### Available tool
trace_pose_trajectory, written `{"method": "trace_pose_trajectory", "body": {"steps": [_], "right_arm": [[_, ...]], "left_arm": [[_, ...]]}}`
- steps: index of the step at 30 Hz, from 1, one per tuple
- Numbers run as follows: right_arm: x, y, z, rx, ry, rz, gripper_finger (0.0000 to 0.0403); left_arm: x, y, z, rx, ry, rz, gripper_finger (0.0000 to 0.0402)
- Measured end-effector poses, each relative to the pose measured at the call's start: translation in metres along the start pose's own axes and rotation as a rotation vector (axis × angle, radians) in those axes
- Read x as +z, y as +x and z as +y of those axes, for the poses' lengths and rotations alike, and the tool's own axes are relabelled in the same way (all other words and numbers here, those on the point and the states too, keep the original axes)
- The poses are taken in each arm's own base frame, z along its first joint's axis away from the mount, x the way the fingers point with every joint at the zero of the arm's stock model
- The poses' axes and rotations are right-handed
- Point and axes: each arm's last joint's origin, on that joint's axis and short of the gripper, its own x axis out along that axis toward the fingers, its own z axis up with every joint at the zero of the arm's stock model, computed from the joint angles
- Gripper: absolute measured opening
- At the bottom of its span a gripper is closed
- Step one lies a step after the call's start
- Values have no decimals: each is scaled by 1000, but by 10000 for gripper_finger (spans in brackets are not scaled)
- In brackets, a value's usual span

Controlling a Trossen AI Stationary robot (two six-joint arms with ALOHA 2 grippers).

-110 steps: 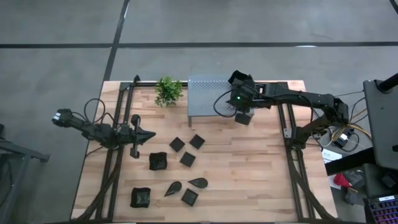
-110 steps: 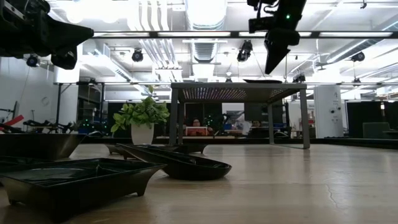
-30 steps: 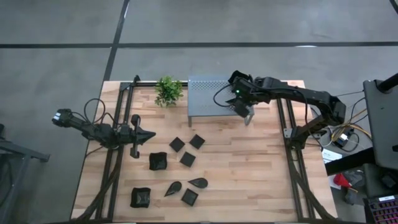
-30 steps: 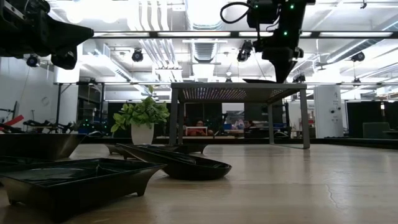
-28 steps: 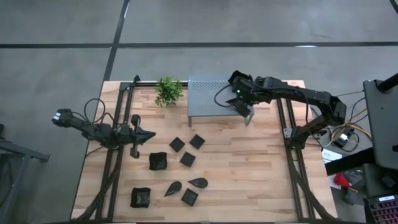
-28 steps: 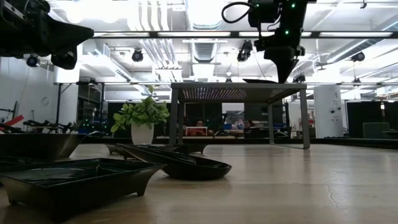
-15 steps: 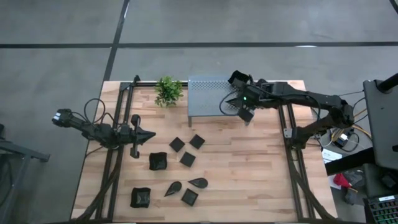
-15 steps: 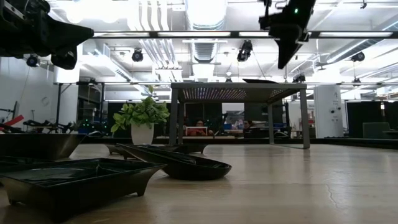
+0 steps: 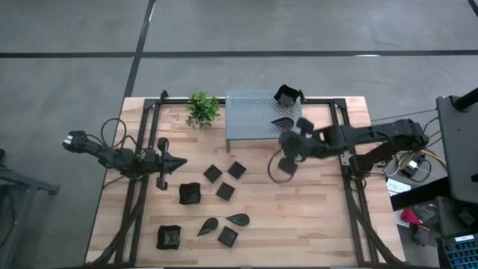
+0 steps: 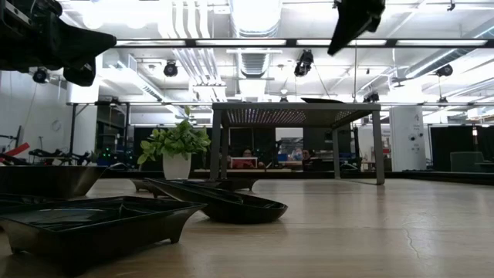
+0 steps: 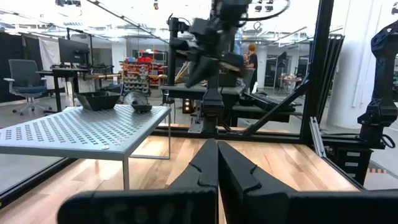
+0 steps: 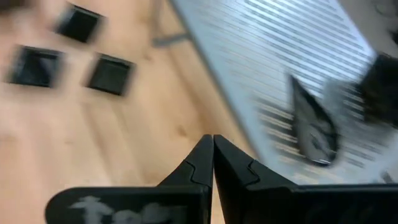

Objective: Pick & Place Mini shaped plates
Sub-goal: Stack the drop shaped plate on top of the other drop shaped plate on the shelf

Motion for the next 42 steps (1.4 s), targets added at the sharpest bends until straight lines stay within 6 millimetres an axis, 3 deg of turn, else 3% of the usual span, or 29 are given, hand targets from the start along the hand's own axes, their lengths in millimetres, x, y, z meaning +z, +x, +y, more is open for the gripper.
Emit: {"method": "trace_pose_trajectory", "body": {"steps": [5,12,18,24,35,42], "right_arm": [[-4,-10,31,100,3,-75,8],[-6,-4,75,157,-58,-162,8],[-11,14,104,153,-89,-180,8],[-17,38,121,126,-124,-130,8],[-39,76,182,282,-255,-130,9],[-41,97,217,406,-283,-138,9]], "left_arm": [[0,0,0,0,0,0,0],[0,0,0,0,0,0,0],[0,0,0,0,1,1,0],[0,0,0,0,0,1,0],[0,0,0,0,1,1,0],[0,0,0,0,0,1,0]]}}
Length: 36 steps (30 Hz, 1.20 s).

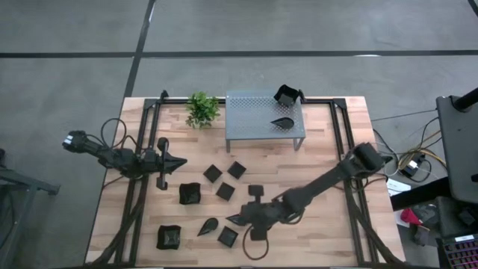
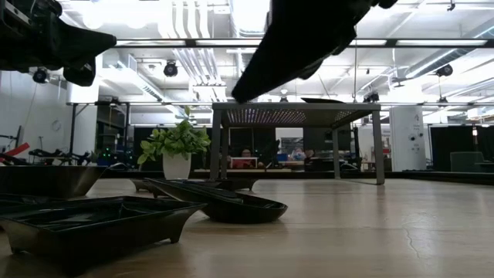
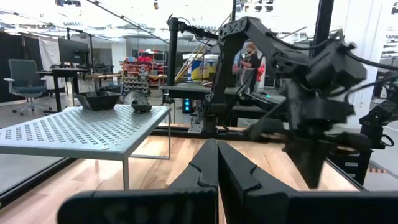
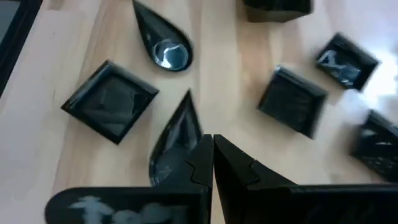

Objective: Pick & Place Mini shaped plates
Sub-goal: Stack the drop shaped plate on top of the other drop shaped plate on the shelf

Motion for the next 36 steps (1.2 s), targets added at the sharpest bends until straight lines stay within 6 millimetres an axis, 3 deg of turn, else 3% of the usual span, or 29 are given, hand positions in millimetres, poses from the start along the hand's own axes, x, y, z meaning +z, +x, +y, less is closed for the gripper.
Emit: {"method": "trace_pose_trajectory", "body": {"steps": [4,10,17,36], "right_arm": [[1,14,12,30,-16,21,21],[2,26,34,58,-46,24,70],[-6,35,38,36,-45,61,103],[-15,45,40,23,-13,96,75]], "left_arm": [[0,0,0,0,1,2,0],[-1,0,0,0,3,6,0],[-2,0,0,0,7,14,0],[-1,0,0,0,7,14,0]]}}
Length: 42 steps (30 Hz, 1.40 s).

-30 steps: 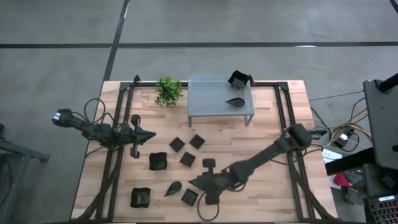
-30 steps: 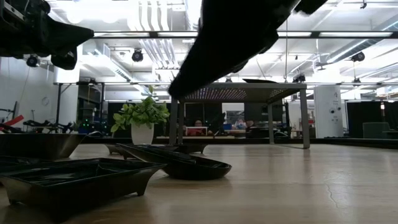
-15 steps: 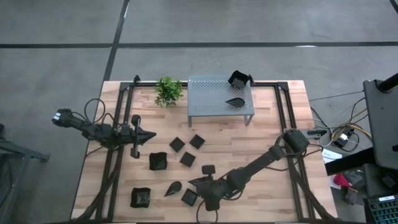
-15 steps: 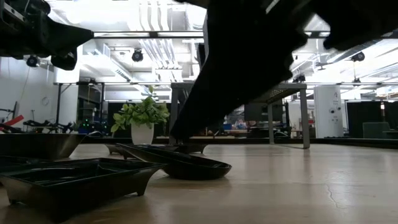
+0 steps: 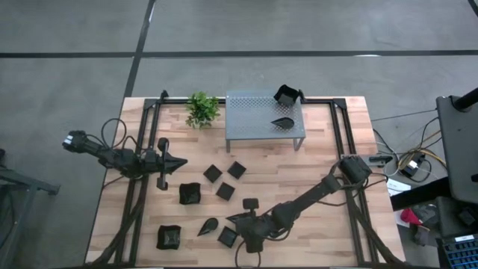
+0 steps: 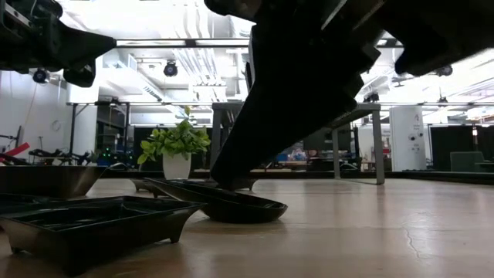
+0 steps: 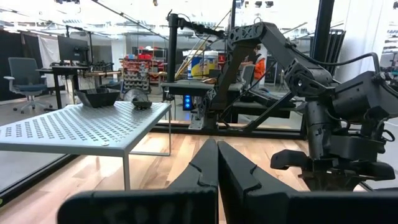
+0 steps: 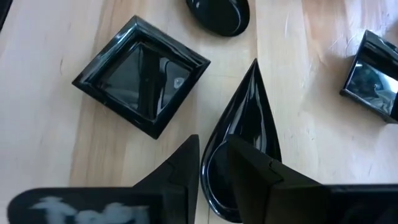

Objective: Pick & Place Mini shaped plates
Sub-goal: Stack the drop shaped plate on top of the other drop shaped plate on the shelf

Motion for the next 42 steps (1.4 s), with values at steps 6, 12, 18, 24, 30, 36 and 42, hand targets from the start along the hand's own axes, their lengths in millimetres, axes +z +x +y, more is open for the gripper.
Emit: {"method": "trace_pose_trajectory", "body": {"steps": [6,12,18,24,30,36,42], "right_arm": [[-4,2,1,1,22,2,73],[-10,3,4,9,60,-8,80],[-13,4,4,10,61,-9,79],[-14,5,4,8,61,-10,73],[-12,4,6,18,66,-28,85],[-14,5,6,14,79,-23,101],[-15,5,5,-17,103,-34,113]], "left_arm": [[0,0,0,0,0,0,0],[0,0,0,0,0,0,0],[0,0,0,0,0,0,0],[0,0,0,0,0,0,0],[0,0,0,0,0,0,0],[0,0,0,-1,0,0,0],[0,0,0,0,0,0,0]]}}
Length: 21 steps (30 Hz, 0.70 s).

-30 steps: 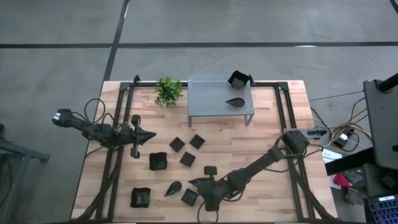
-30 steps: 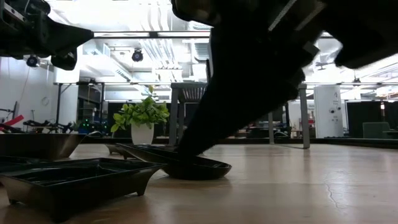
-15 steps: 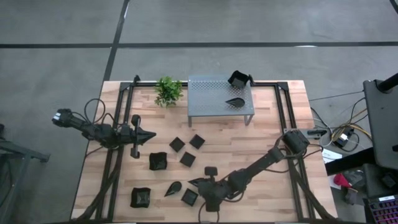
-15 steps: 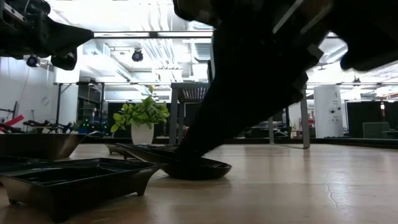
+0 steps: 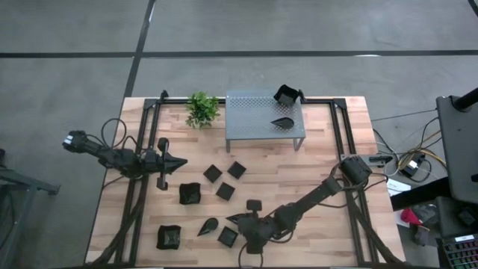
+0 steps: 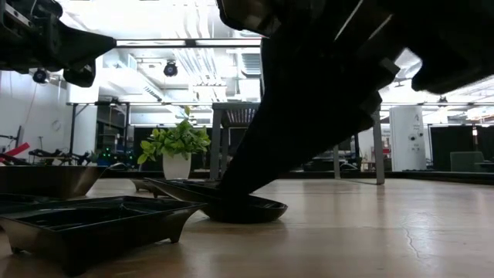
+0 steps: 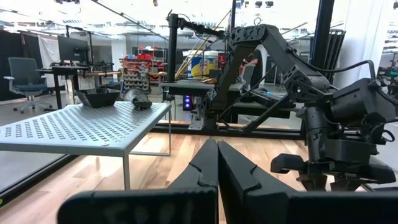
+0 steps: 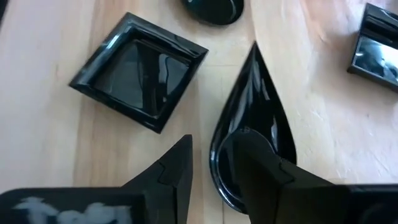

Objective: Pick & Place Mini shaped plates
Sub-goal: Stack the drop shaped plate on top of the other drop shaped plate on the shelf

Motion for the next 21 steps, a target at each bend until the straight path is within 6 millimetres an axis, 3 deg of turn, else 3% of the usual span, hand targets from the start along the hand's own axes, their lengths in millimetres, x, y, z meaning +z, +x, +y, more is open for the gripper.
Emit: {"method": "trace_pose_trajectory", "body": {"steps": [21], "right_arm": [[-11,5,-1,-2,34,-23,97]], "left_arm": [[0,0,0,0,0,0,0]]}}
